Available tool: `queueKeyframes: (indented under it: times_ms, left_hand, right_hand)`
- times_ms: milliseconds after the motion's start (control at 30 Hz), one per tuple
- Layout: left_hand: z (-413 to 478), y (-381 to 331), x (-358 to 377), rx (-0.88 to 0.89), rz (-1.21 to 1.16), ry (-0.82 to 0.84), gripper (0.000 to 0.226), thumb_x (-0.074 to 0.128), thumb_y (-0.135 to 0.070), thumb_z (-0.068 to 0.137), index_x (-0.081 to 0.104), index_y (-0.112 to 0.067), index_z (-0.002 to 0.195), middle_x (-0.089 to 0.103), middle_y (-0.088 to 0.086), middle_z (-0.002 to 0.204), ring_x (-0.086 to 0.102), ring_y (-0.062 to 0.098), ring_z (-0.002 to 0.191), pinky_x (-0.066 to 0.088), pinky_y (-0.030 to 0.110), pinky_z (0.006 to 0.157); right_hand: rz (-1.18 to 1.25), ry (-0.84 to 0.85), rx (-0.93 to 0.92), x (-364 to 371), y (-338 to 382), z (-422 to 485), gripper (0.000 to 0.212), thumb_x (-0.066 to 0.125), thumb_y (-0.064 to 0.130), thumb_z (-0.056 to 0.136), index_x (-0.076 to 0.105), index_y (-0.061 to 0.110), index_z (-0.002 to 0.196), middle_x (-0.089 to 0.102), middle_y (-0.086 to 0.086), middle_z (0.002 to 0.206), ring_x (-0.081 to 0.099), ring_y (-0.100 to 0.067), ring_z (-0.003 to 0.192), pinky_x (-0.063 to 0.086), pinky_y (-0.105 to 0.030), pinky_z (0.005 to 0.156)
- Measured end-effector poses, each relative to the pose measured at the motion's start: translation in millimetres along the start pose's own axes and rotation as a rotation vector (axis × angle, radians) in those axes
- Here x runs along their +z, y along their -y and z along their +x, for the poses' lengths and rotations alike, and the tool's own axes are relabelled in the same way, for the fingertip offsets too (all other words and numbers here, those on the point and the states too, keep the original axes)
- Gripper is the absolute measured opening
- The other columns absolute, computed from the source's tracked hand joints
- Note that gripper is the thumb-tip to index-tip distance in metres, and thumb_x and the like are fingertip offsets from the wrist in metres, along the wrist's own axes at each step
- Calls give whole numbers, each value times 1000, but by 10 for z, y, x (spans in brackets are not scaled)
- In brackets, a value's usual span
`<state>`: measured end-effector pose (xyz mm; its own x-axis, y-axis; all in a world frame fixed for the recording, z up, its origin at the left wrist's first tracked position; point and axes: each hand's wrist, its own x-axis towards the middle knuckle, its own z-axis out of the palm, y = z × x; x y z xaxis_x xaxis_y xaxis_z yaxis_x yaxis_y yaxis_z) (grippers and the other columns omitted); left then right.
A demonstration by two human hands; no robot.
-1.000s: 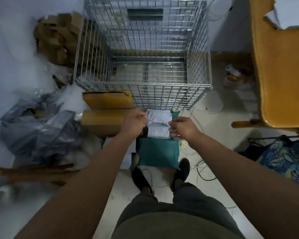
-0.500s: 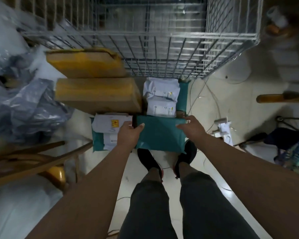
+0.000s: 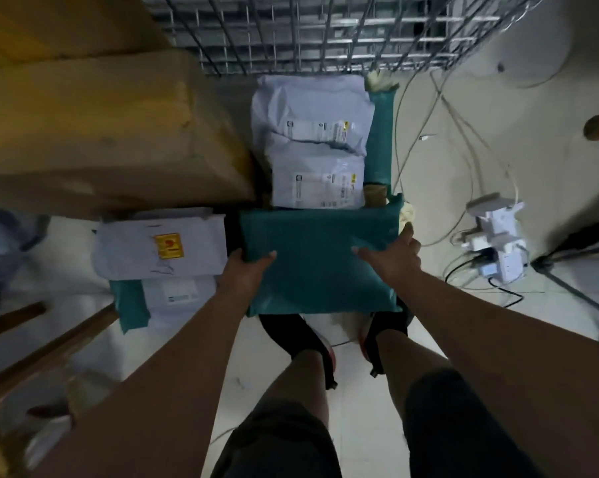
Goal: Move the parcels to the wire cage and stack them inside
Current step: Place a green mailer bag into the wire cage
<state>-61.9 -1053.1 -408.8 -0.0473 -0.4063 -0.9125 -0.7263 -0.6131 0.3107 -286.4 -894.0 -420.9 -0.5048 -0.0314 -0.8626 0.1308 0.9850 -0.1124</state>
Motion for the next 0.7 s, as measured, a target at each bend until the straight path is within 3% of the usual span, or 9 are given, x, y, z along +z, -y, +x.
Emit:
queueKeyframes:
  times_ms: [133, 233, 333, 500, 567, 700]
  left_hand:
    - [239, 105, 90, -15, -58, -4, 81, 82, -42, 88, 46, -13, 155, 58, 5, 147, 60, 24, 122, 50, 35, 103]
    - [315, 133, 185, -56, -117, 12, 80, 85, -41, 85, 49, -14, 151, 62, -2, 133, 63, 15, 102, 53, 24, 83]
    - [331, 182, 274, -65, -243, 67, 70, 86, -37, 83, 58, -16, 144, 68, -4, 131, 69, 7, 98, 58, 16, 63]
    - [200, 207, 335, -63, -345, 50, 65, 88, -36, 82, 62, -19, 139, 70, -3, 130, 68, 21, 116, 60, 31, 88]
    - [73, 198, 316, -83, -364, 59, 66, 87, -36, 83, 61, -19, 141, 70, -1, 131, 68, 23, 117, 58, 39, 98]
    - [-264, 150, 271, -78, -374, 41, 48, 84, -35, 87, 64, -27, 130, 70, -3, 128, 69, 20, 108, 60, 41, 91]
  right_hand:
    - [229, 41, -3, 97, -94, 267, 138, 93, 56, 55, 14, 16, 162, 41, -16, 156, 42, -41, 144, 41, -57, 116]
    - [310, 83, -36, 137, -168, 399, 129, 92, 57, 43, 38, 12, 151, 59, -17, 139, 58, -40, 130, 52, -58, 105]
    - [366, 114, -56, 137, -205, 434, 120, 96, 55, 46, 43, 10, 144, 66, -13, 131, 66, -35, 121, 57, -55, 100]
    - [329, 78, -82, 55, -238, 274, 102, 98, 45, 57, 35, 17, 132, 57, -3, 129, 60, -30, 122, 55, -54, 102]
    - [292, 63, -76, 14, -297, 178, 100, 98, 44, 64, 33, 18, 135, 55, -5, 131, 59, -32, 124, 54, -56, 103]
    - [261, 2, -122, -137, -357, -131, 100, 97, 48, 65, 36, 14, 137, 57, -6, 134, 59, -31, 125, 55, -55, 101]
